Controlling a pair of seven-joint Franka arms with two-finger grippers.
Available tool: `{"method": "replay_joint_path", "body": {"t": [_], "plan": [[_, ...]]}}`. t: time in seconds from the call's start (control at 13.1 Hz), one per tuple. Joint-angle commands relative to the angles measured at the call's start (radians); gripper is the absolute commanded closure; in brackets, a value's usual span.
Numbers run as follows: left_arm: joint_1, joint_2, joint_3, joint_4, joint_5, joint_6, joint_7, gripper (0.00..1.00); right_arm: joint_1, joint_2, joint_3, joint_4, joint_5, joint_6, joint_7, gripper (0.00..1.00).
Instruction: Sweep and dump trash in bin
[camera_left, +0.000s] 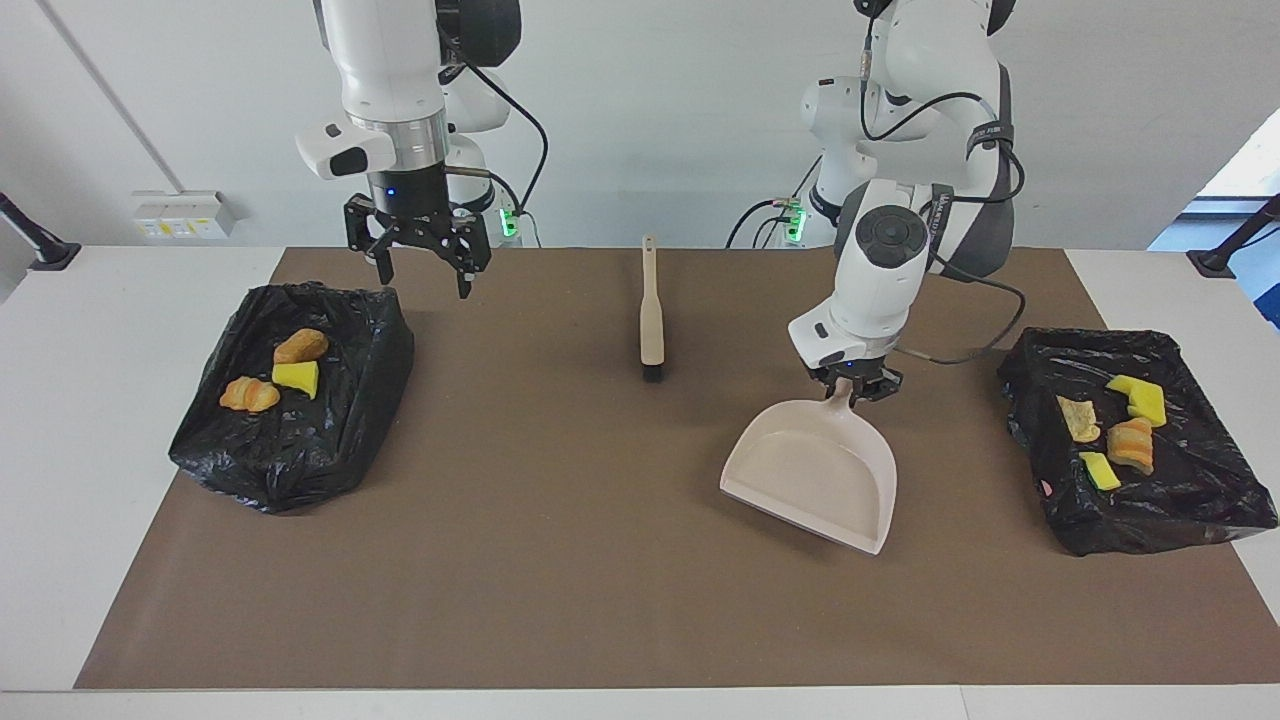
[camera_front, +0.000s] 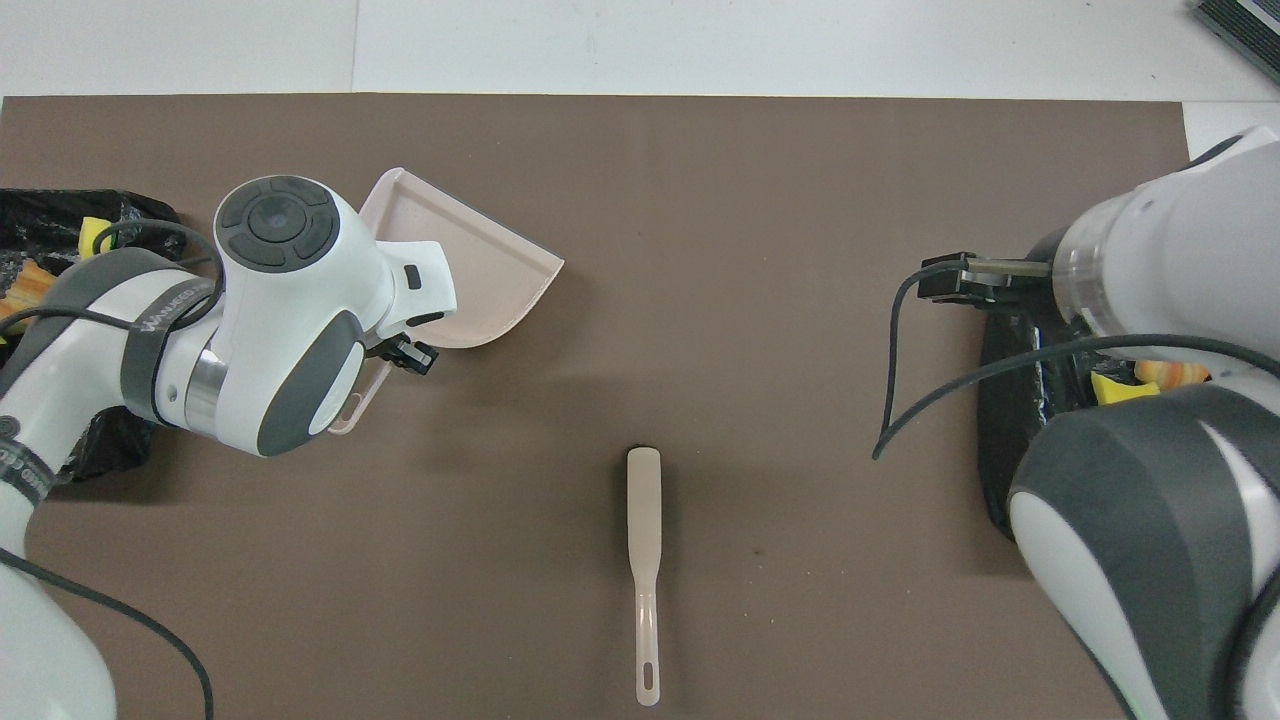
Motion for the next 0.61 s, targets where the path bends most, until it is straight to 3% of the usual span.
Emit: {"method": "replay_joint_path", "body": {"t": [0.0, 0.38, 0.54], "plan": [[-0.005, 0.056, -0.061, 0.079, -0.021, 0.0, -0.148, 1.0, -0.06, -0.02, 0.011, 0.044, 0.006, -0.07, -0.034, 0.0], [-0.119, 0.205, -0.085, 0.269, -0.018, -0.036, -0.384, 1.0, -0.178, -0.098, -0.026, 0.047, 0.102, -0.188, -0.056, 0.0], [-0.191, 0.341, -0.076, 0.437, 0.002, -0.11, -0.479, 1.0, -0.18, -0.109, -0.075, 0.04, 0.133, -0.212, -0.111, 0.0]]}}
